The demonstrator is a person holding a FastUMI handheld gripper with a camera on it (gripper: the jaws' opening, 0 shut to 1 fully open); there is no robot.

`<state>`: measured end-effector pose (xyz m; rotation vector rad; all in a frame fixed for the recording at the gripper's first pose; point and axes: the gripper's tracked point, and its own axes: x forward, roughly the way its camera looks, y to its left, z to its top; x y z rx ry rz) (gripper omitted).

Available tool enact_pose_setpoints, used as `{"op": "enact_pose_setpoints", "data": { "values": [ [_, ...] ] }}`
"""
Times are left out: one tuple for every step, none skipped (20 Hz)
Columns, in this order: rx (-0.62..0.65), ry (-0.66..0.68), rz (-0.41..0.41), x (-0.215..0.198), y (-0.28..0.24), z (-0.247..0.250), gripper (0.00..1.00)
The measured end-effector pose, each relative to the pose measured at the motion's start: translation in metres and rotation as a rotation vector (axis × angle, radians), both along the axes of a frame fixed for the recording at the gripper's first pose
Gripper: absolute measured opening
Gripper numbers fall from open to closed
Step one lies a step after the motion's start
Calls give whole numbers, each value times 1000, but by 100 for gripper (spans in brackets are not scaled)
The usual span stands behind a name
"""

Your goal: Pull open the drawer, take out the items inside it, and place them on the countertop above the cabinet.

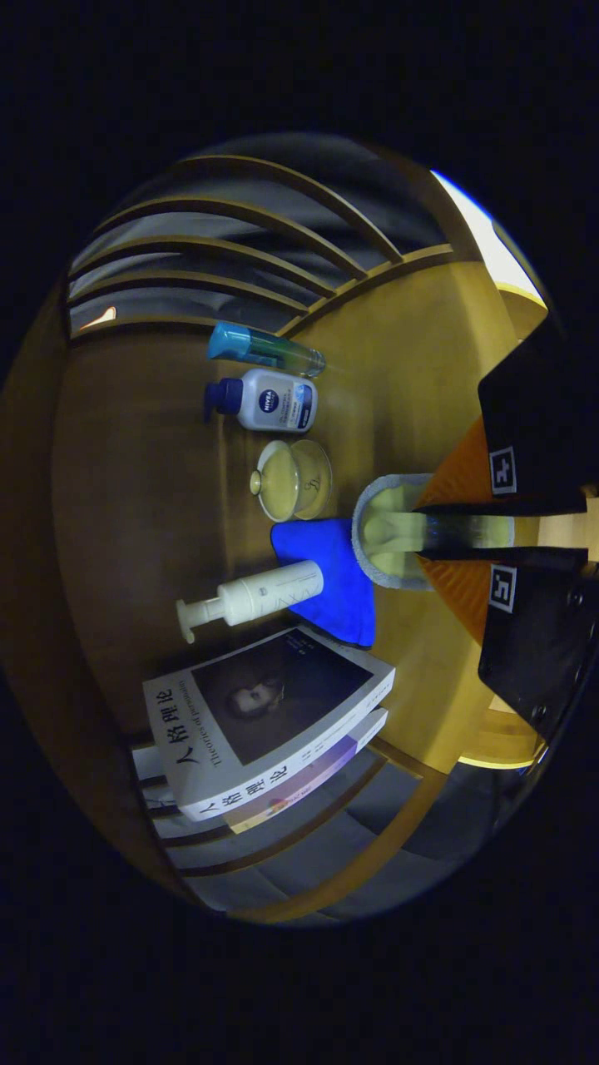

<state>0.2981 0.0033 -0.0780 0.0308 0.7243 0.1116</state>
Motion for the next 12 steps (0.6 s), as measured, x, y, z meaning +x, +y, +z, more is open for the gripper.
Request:
{"op": "enact_pose_setpoints", "data": {
  "values": [
    [-2,-11,-7,4,-1,-1,19],
    [-11,-19,-17,7,-2,0,19],
    [-19,-33,-28,8,-2,0,19],
    [-24,-50,-32,9,-2,1,24],
    [-31,-66,-39,9,-2,3,26],
    [-24,-85,-35,7,-1,7,25],
    [-12,-104,-27,6,3,9,44],
    [-8,-131,-20,1,4,15,63],
    [-22,-168,-16,-6,4,23,82],
    [-38,-214,-12,-13,4,29,100],
    [-53,-258,-2,-27,5,37,99],
    [-63,-310,10,-40,9,46,98]
  ]
}}
